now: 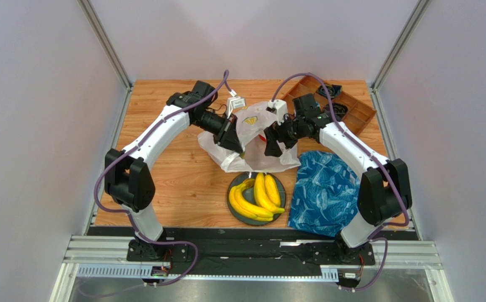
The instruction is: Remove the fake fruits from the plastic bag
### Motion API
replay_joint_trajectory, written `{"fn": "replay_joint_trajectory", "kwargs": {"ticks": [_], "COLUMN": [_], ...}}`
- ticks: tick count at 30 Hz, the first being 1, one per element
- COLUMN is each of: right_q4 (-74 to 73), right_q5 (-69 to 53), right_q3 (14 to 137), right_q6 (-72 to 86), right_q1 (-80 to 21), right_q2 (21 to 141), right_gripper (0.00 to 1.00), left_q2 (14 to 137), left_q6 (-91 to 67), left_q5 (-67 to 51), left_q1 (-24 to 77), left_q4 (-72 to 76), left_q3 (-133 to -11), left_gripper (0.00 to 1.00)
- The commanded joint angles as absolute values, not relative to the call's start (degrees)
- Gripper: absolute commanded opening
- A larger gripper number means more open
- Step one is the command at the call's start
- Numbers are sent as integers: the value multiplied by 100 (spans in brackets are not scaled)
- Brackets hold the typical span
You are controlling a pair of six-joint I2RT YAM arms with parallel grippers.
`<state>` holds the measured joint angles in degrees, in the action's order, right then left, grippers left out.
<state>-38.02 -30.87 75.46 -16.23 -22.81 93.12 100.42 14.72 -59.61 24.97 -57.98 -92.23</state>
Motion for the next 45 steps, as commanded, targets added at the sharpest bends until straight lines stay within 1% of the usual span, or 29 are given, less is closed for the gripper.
{"fn": "replay_joint_trajectory", "kwargs": {"ticks": [1,3,5,6,7,8,9,10,11,12,13,14,15,16,17,18,19,22,25,26,28,29,32,33,37,42,45], "right_q4": [-2945,-2743,-2979,-3006,-2719,-2681,-2724,-3099,-3459,-3924,-4729,-4929,-4939,-4487,-4108,-3661,-2873,-2454,-2443,-2426,-2417,-2408,-2610,-2750,-3128,-3680,-3911], "right_q5": [-2979,-2927,-4404,-5648,-5825,-5636,-5582,-5607,-5503,-5189,-5090,-4897,-4208,-3932,-3703,-3126,-2903,-2418,-2084,-2074,-2214,-2250,-2487,-2609,-2900,-3189,-3383], "right_q3": [7865,8032,8539,8604,8578,8543,8586,8683,9084,9297,9447,9500,9266,8959,8643,7996,7789,7673,7926,7971,8042,8033,8025,8016,7998,7718,7533], "right_q6": [-1731,-874,-520,-223,-37,191,54,-191,-533,-1363,-1919,-2342,-2677,-3229,-3426,-3593,-3951,-4595,-5166,-5368,-5720,-5922,-6976,-7431,-8460,-9113,-9351], "right_q1": [-2356,-2321,-2006,-1926,-1873,-1889,-1890,-1890,-1942,-2003,-2047,-2222,-2328,-2425,-2530,-2592,-2645,-2733,-2690,-2629,-2584,-2575,-2575,-2575,-2567,-2654,-2672], "right_q2": [9623,9929,10281,10562,10599,10574,10504,10503,10564,10591,10617,10521,10381,10215,9839,9687,9581,9615,9931,10045,10133,10177,10248,10257,10240,9792,9484], "right_gripper": [100,100,100,100,100,100,100,100,97,95,93,83,79,79,80,82,84,81,74,69,66,62,59,58,54,50,51], "left_q2": [9721,9791,9809,9826,9844,9870,9879,9896,9949,9984,10010,10054,10081,10098,10116,10125,10142,10125,10116,10125,10151,10160,10178,10178,10160,10142,10178], "left_q6": [1274,1371,1371,1328,1310,1310,1275,1231,1187,1073,1011,941,871,861,870,827,809,695,624,598,554,536,457,440,396,361,334], "left_q5": [-6451,-6460,-6477,-6478,-6478,-6486,-6495,-6504,-6547,-6626,-6679,-6741,-6837,-6873,-6917,-6969,-6996,-7075,-7119,-7128,-7181,-7207,-7251,-7251,-7233,-7233,-7312], "left_q1": [2487,2487,2470,2461,2461,2452,2435,2426,2417,2400,2382,2373,2364,2364,2364,2364,2364,2364,2364,2364,2364,2364,2364,2364,2364,2364,2364], "left_q4": [-5677,-5879,-5950,-5950,-5950,-5950,-5959,-5950,-5907,-5880,-5836,-5732,-5704,-5687,-5678,-5678,-5643,-5520,-5432,-5423,-5388,-5362,-5317,-5300,-5230,-5203,-5151], "left_q3": [-9456,-9710,-9852,-9940,-9984,-10071,-10116,-10160,-10230,-10265,-10300,-10379,-10441,-10494,-10581,-10617,-10626,-10600,-10591,-10600,-10635,-10643,-10643,-10635,-10635,-10635,-10679], "left_gripper": [0,0,0,0,0,0,0,0,0,0,0,0,0,0,0,0,0,0,0,0,0,0,0,0,0,0,0]}}
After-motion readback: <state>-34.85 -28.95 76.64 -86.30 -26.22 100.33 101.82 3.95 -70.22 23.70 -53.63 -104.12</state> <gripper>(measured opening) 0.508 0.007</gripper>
